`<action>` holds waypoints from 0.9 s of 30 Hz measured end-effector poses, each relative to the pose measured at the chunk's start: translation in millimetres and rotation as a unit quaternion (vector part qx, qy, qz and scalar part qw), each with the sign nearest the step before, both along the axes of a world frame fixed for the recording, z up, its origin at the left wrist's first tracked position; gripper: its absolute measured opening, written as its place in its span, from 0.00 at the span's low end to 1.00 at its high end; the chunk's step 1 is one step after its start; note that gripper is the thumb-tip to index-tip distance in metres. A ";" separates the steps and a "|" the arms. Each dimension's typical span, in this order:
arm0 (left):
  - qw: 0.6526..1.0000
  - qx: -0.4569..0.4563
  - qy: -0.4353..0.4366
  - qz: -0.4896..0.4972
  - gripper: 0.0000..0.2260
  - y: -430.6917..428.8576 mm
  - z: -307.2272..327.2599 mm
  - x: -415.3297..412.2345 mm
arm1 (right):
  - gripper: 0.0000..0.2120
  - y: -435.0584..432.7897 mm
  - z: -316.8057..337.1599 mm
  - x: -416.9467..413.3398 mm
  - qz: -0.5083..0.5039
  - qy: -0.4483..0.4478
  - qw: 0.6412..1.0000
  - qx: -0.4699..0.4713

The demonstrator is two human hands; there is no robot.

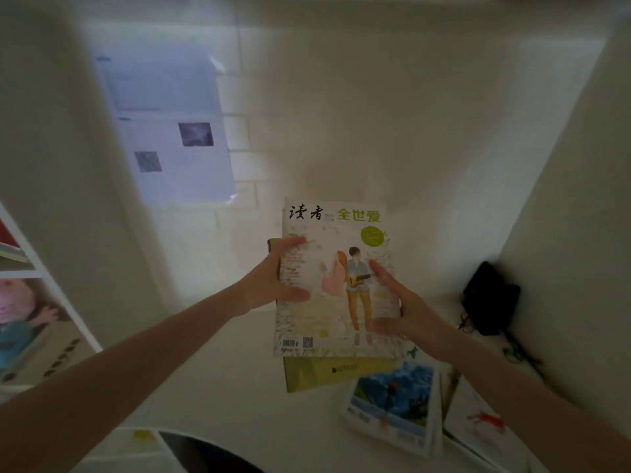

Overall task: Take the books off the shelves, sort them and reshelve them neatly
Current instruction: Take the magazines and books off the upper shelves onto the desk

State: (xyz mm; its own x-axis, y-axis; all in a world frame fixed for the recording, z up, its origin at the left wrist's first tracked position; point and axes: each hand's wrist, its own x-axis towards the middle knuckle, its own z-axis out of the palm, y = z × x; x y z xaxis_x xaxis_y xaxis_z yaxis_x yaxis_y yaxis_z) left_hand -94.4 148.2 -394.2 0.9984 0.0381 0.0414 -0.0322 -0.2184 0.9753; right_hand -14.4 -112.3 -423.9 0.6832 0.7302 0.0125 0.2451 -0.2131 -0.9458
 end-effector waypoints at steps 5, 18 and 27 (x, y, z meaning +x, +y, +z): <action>0.998 -0.011 0.066 -0.009 0.39 -2.1 -63.2 28.7 | 0.45 -4.6 -51.2 10.8 -0.028 0.015 0.998 -0.047; 0.991 -0.006 0.134 0.001 0.39 10.5 -174.5 52.5 | 0.46 9.0 -155.5 28.9 -0.031 0.047 0.993 -0.105; 0.987 0.004 0.162 0.019 0.41 13.9 -229.8 62.4 | 0.48 17.2 -206.7 35.9 -0.046 0.049 0.985 -0.158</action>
